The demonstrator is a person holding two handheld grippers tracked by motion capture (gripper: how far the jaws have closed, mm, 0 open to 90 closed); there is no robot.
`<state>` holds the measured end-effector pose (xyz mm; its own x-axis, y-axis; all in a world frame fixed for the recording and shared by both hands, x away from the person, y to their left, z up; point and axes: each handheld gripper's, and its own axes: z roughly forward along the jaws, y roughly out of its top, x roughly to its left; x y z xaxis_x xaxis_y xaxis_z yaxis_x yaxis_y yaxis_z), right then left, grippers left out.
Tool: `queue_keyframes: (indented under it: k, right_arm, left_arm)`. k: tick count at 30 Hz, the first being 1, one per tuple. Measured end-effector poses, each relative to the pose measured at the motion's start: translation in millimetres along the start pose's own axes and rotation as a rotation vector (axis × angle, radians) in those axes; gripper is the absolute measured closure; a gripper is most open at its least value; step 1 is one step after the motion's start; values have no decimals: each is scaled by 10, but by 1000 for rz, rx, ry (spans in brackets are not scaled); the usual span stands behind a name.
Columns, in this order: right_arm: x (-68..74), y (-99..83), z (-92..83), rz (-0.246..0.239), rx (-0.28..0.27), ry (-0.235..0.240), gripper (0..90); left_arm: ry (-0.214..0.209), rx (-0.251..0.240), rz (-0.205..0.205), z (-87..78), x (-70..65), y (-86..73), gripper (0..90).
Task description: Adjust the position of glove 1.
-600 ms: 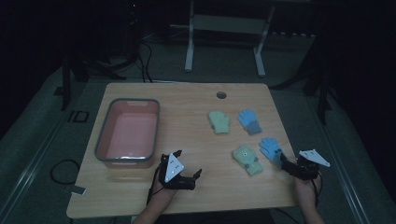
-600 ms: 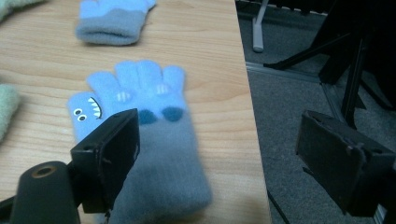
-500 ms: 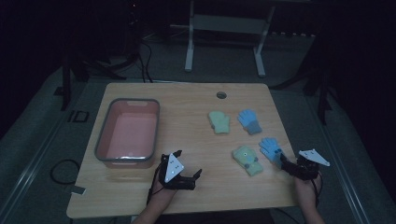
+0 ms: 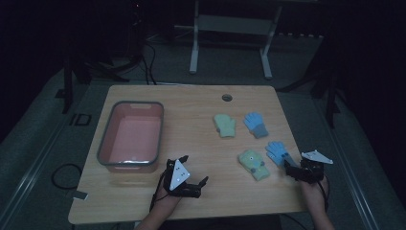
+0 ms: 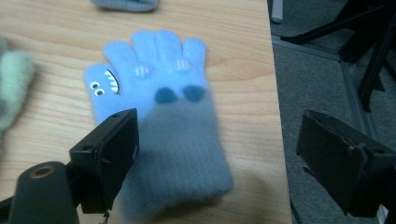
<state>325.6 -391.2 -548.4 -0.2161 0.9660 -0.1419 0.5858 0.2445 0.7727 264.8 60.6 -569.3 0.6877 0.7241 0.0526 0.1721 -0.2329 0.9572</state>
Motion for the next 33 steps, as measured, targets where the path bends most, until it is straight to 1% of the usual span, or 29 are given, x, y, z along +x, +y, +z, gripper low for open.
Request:
queue_keyframes:
  k: [2,3,5,6,7,8,9,10,13,14,16,17,19,21,23,25,26,28,30,31,33]
  right_arm:
    - [-13,21,-16,10,3,12,125]
    - [-24,50,-24,15,7,28,124]
    - [-23,69,-30,12,6,32,126]
    - [-24,112,-46,15,6,53,145]
    - [-35,139,-42,35,36,92,144]
    - [-35,139,-42,35,36,92,144]
    - [-30,194,-43,50,67,147,186]
    - [-18,215,-52,44,62,165,197]
    - [19,255,-79,23,40,168,194]
    - [43,302,-101,22,27,189,186]
    - [56,329,-110,26,24,193,185]
    - [83,388,-119,37,14,191,179]
    - [113,449,-120,27,9,186,125]
    - [144,510,-124,6,2,169,119]
    - [153,570,-131,24,-16,183,107]
    - [182,632,-145,-3,-27,165,107]
    - [182,632,-145,-3,-27,165,107]
    - [203,731,-168,-8,-56,185,101]
    - [224,793,-188,-17,-76,176,102]
    - [232,823,-189,-24,-78,186,101]
    - [241,852,-190,-32,-78,184,102]
  left_arm:
    - [-5,-1,-9,-4,14,-1,11]
    - [-6,-3,-14,-4,18,-2,11]
    - [-9,-4,-15,-6,21,-3,11]
    - [-10,-4,-13,-7,19,-4,11]
    - [-11,-4,-9,-7,15,-3,11]
    - [-10,-4,-5,-7,10,-3,11]
    - [-10,-4,-1,-6,7,-3,11]
    - [-11,-4,0,-5,5,-3,11]
    - [-12,-4,-3,-6,9,-3,11]
    - [-13,-3,-8,-6,15,-3,11]
    - [-13,-4,-9,-5,17,-3,11]
    - [-14,-4,-9,-6,17,-3,11]
    - [-14,-2,-6,-4,14,-2,11]
    - [-14,-2,-6,-4,14,-2,11]
    - [-14,-3,-7,-6,15,-3,11]
    - [-14,-3,-6,-6,13,-3,11]
    - [-14,-3,-6,-6,13,-3,11]
    - [-14,-3,-6,-5,14,-2,11]
    - [-14,-2,-7,-5,16,-2,11]
    - [-13,-2,-7,-5,15,-2,11]
    - [-13,-2,-6,-5,13,-2,11]
